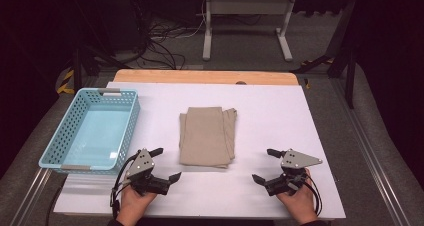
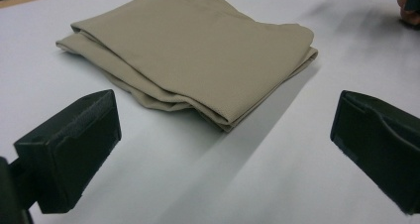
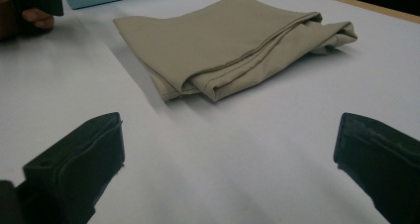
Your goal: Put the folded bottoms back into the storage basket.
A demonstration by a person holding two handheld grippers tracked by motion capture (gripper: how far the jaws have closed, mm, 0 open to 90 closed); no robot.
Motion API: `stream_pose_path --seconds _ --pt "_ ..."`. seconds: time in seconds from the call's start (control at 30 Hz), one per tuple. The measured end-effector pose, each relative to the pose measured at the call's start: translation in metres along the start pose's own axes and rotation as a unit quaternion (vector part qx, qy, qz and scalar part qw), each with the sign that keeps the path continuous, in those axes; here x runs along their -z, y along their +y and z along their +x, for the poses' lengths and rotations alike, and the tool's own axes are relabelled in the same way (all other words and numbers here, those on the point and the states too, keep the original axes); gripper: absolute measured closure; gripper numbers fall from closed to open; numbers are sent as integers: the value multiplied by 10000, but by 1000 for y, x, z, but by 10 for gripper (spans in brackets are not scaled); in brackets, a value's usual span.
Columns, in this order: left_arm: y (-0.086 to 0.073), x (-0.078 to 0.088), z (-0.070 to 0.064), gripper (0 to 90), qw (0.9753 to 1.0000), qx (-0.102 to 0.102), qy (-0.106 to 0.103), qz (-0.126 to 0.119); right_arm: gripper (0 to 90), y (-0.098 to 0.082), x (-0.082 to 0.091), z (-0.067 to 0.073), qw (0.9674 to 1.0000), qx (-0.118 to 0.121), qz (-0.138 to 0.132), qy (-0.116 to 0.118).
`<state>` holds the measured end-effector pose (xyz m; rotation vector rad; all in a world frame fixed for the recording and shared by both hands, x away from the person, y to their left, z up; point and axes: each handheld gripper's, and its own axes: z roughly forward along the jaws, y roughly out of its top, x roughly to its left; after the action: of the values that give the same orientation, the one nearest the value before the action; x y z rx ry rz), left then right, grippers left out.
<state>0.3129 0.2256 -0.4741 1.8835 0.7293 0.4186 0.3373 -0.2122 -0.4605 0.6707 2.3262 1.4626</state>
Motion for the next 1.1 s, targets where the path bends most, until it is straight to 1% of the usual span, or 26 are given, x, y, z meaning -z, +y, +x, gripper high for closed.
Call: stream_pose_path --seconds 0.13,0.17,0.33,0.47,0.53,0.6,0.7,0.77,0.97,1.0,1.07,1.1 --pt "2 0 3 0 10000 41 10 20 5 0 -1 0 10000 -14 34 20" --pt "2 1 3 0 10000 80 -15 6 5 0 -1 0 10000 -16 34 23" --pt "3 3 5 0 9999 110 -5 4 6 -1 -1 -1 10000 -41 48 43" --pt "6 4 6 1 10000 70 -24 12 7 -1 -1 -1 10000 -41 66 46" --pt "9 5 6 2 10000 13 -26 20 7 -1 -1 -1 9999 -43 81 40" --pt "11 5 6 2 10000 25 -46 21 7 -1 -1 -1 9999 -39 104 34" --pt "17 6 7 2 9999 -24 -120 30 7 -1 -2 0 9999 -37 119 28" --pt "20 6 7 3 9999 -51 -119 33 7 -1 -2 -1 9999 -45 133 11" --pt "28 8 12 4 9999 -36 -146 30 7 -2 -4 -3 9998 -99 175 -3" --pt "32 8 15 4 9998 -8 -202 19 7 -2 -4 -4 9998 -125 183 -13" --pt "35 8 16 4 9997 4 -239 54 7 -2 -4 -4 9997 -154 190 -27" --pt "36 8 17 5 9997 -30 -229 56 7 -2 -4 -4 9997 -165 192 -29"
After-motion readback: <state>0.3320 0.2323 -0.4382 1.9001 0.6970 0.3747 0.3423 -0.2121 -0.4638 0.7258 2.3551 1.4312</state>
